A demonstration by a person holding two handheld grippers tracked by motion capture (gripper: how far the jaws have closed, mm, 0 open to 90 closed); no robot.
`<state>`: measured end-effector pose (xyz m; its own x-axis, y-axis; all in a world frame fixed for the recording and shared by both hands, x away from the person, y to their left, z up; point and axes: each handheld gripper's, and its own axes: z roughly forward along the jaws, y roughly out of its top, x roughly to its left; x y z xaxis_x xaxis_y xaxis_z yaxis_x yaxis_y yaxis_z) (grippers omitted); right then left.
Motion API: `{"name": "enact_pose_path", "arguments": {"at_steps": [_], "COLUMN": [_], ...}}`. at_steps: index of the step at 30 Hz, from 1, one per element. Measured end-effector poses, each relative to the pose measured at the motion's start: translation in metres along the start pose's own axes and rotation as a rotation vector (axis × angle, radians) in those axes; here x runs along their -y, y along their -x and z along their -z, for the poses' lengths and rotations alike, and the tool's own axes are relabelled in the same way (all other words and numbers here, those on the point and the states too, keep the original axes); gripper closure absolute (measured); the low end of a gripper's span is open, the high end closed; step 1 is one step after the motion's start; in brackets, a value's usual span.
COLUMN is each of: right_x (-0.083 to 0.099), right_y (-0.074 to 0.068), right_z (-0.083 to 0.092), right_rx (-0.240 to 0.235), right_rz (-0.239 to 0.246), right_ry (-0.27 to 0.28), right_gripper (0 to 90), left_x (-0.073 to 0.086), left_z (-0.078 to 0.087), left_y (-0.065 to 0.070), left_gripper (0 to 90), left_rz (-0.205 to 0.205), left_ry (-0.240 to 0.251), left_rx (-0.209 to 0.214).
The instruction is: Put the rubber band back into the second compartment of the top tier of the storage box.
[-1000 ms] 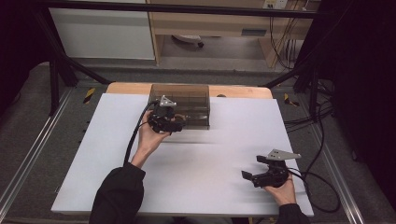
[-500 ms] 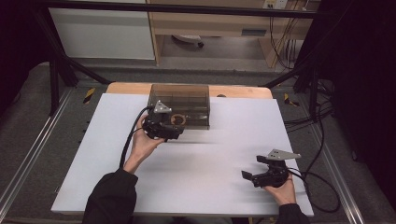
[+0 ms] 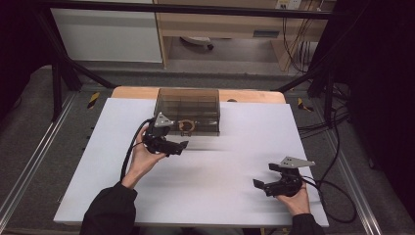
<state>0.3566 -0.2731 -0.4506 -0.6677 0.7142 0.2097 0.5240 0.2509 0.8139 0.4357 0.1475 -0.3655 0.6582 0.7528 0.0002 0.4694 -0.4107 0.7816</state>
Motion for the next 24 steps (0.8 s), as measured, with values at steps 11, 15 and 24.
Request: {"name": "enact_pose_path", "arguments": {"at_steps": [11, 15, 24], "right_x": [0.000, 0.000, 0.000], "right_y": [0.000, 0.000, 0.000], "right_z": [0.000, 0.000, 0.000], "right_rx": [0.001, 0.002, 0.002], "right_rz": [-0.003, -0.003, -0.003], "right_ry": [-0.003, -0.001, -0.003], "right_gripper": [0.7, 0.7, 0.7], "left_x": [0.026, 0.038, 0.063], "left_z": [0.011, 0.016, 0.022], "left_y": [-0.003, -0.005, -0.011], "left_gripper": [6.8, 6.8, 6.6], "left_rz": [0.008, 0.011, 0.015], "left_ry": [0.014, 0.021, 0.018], "left_rx": [-0.001, -0.003, -0.008]}}
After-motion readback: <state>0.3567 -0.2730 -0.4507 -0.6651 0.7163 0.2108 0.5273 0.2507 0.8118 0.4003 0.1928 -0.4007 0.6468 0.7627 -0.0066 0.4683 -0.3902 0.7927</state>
